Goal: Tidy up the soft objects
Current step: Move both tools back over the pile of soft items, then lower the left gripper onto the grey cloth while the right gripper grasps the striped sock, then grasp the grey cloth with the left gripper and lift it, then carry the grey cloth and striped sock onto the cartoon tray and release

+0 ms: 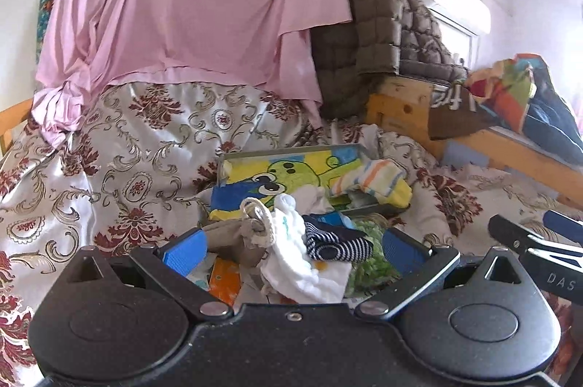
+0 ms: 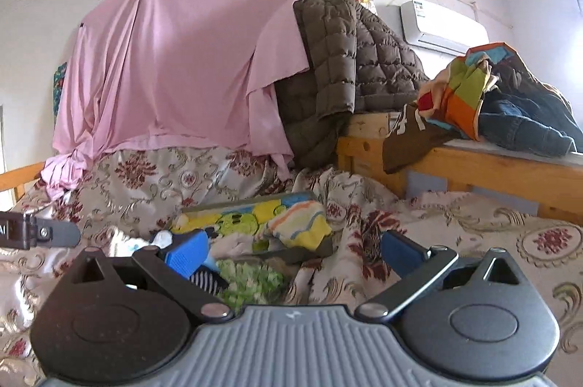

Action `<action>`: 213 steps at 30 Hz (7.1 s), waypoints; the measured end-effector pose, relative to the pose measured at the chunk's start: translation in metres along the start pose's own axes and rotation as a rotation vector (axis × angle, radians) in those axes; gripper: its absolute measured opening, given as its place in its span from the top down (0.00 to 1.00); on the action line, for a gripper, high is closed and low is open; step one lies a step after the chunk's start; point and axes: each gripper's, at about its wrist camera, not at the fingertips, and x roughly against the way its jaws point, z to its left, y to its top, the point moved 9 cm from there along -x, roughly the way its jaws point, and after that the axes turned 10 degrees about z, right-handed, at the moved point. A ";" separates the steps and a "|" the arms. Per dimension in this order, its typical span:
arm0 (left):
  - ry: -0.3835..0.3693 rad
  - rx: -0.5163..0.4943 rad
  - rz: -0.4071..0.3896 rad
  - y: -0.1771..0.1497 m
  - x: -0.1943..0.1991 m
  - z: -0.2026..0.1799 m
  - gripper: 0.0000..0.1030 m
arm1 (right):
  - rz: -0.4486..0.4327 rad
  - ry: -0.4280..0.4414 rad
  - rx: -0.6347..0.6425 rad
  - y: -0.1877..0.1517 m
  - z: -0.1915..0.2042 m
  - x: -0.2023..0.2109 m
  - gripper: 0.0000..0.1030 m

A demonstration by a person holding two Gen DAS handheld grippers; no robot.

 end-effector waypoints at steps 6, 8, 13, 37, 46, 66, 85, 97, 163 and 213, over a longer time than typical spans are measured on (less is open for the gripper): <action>-0.018 -0.036 0.045 -0.024 0.008 0.004 0.01 | 0.054 0.030 0.074 -0.020 0.024 0.014 0.00; -0.017 -0.045 0.068 -0.033 0.009 0.008 0.01 | 0.061 0.033 0.107 -0.025 0.033 0.019 0.00; -0.016 -0.080 0.117 -0.052 0.013 0.016 0.01 | 0.091 0.068 0.164 -0.037 0.053 0.027 0.00; 0.087 -0.142 0.288 -0.085 -0.006 0.039 0.01 | 0.217 0.195 0.273 -0.046 0.110 -0.004 0.00; 0.137 -0.166 0.308 -0.085 -0.029 0.046 0.01 | 0.201 0.237 0.245 -0.027 0.092 -0.053 0.00; 0.101 -0.292 0.315 -0.068 -0.106 0.029 0.12 | 0.142 0.386 0.139 -0.016 0.084 -0.158 0.07; 0.040 -0.244 0.365 -0.071 -0.133 0.023 0.63 | 0.195 0.430 0.224 -0.025 0.098 -0.164 0.42; -0.019 -0.082 0.388 -0.076 -0.105 0.040 0.92 | 0.159 0.332 0.329 -0.028 0.095 -0.152 0.80; 0.135 -0.169 0.333 -0.065 -0.131 0.039 0.79 | 0.328 0.522 -0.040 -0.027 0.056 -0.167 0.44; -0.033 -0.113 -0.032 0.081 -0.111 -0.005 0.92 | 0.043 0.371 0.021 0.064 0.049 -0.193 0.93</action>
